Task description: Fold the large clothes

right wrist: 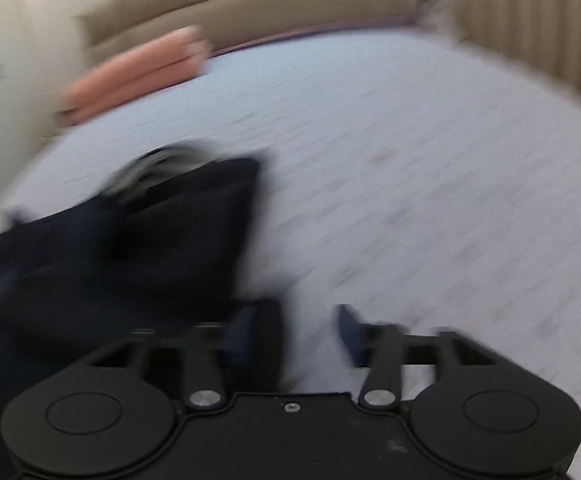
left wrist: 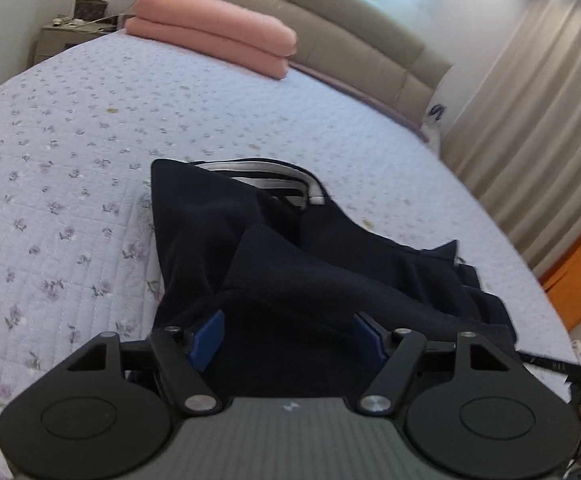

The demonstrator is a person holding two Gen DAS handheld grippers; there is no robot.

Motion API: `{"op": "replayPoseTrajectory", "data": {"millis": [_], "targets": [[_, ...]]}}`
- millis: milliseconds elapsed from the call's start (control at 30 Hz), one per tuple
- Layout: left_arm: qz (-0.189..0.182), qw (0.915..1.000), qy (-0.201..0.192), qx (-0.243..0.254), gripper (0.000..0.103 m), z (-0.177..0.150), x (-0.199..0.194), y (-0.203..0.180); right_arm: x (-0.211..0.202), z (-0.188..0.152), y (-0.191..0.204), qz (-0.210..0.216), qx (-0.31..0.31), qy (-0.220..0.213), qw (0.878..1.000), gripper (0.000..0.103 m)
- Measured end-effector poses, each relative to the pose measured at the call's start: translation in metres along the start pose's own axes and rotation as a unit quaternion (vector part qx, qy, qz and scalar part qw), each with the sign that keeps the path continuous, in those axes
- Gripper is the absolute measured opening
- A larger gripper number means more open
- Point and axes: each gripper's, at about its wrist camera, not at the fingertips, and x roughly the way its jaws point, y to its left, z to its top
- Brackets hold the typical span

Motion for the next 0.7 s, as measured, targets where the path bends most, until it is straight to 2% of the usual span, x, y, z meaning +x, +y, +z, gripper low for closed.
{"op": "replayPoseTrajectory", "data": {"millis": [33,67,133,167,200,233,267,333,433,500,600,667,700], "targets": [[0.008,0.9999,0.007,-0.007,0.067,0.002,0.002,0.001,0.005,0.008,-0.006,-0.017,0.020,0.008,1.000,0.027],[0.010,0.9997,0.013,-0.016,0.066,0.004,0.003,0.002,0.005,0.012,-0.014,-0.004,0.053,0.020,0.998,0.027],[0.010,0.9989,0.019,-0.040,0.063,0.007,-0.001,0.008,-0.006,0.015,-0.024,0.054,0.095,0.045,0.993,0.033],[0.007,0.9984,0.021,-0.053,0.063,0.009,-0.004,0.011,-0.014,0.014,-0.023,0.071,0.091,0.054,0.992,0.043],[0.002,0.9978,0.020,-0.063,0.067,0.011,-0.008,0.014,-0.020,0.012,-0.021,0.077,0.083,0.057,0.992,0.066],[-0.001,0.9974,0.021,-0.070,0.072,0.015,-0.012,0.016,-0.026,0.011,-0.019,0.082,0.071,0.060,0.992,0.082],[-0.006,0.9969,0.023,-0.075,0.075,0.018,-0.014,0.019,-0.029,0.011,-0.017,0.083,0.060,0.061,0.993,0.082],[-0.022,0.9950,0.036,-0.090,0.093,0.025,-0.012,0.027,-0.023,0.016,-0.015,0.085,0.055,0.082,0.991,0.083],[-0.051,0.9904,0.070,-0.108,0.094,0.034,0.006,0.034,-0.002,0.017,-0.019,0.108,0.073,0.136,0.982,0.083],[-0.053,0.9878,0.098,-0.109,0.095,0.040,0.022,0.036,0.006,0.015,-0.020,0.115,0.085,0.139,0.980,0.083],[-0.054,0.9881,0.122,-0.077,0.095,0.049,0.040,0.032,0.010,0.017,-0.013,0.113,0.088,0.136,0.980,0.083],[-0.047,0.9873,0.142,-0.054,0.080,0.050,0.049,0.029,0.012,0.017,-0.005,0.122,0.086,0.146,0.978,0.080],[-0.023,0.9886,0.147,-0.024,0.056,0.051,0.050,0.023,0.011,0.017,0.000,0.120,0.082,0.147,0.978,0.066]]}}
